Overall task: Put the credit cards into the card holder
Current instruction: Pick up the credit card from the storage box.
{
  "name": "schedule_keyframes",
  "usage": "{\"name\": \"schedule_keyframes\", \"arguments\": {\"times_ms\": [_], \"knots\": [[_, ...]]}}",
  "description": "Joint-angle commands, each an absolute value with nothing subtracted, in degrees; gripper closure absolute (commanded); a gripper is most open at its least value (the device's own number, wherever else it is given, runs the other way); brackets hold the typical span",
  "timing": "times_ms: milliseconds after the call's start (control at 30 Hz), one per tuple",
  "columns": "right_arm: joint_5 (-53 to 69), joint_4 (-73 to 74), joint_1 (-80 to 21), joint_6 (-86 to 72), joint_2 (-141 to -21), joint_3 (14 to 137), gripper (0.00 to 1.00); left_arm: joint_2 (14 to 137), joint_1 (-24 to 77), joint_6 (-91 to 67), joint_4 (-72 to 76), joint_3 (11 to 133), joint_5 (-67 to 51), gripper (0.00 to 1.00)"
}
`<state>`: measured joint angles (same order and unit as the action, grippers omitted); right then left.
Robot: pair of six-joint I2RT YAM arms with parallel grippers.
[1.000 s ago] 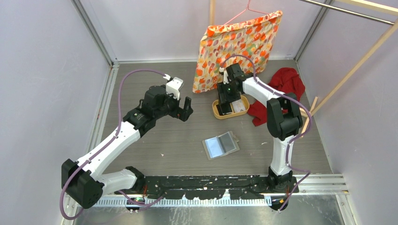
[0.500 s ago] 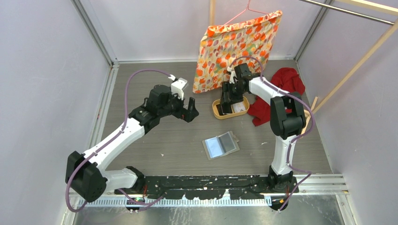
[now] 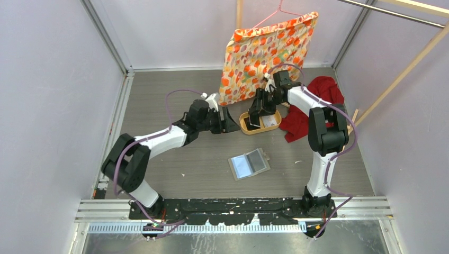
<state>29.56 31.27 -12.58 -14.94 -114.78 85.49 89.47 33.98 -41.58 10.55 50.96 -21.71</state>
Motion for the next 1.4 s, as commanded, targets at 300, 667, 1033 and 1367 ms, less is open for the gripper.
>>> {"name": "schedule_keyframes", "arguments": {"times_ms": [300,667,1033,1367], "knots": [[37.37,29.55,-11.02,-18.69,-115.31,85.34,0.47,101.68,36.92,-47.94,24.08,59.88,-24.38,0.43],[39.25,29.47,-10.58,-19.56,-115.22,85.43,0.48,107.73,37.21,-47.46,24.47,64.34,-25.58,0.50],[40.39,29.36,-10.11,-20.44,-115.56,85.34,0.48,110.88,37.18,-47.90,26.05,65.47,-27.41,0.58],[40.65,29.44,-10.10,-20.39,-115.91,85.34,0.49,112.39,37.22,-47.73,26.34,66.16,-27.98,0.66]]}}
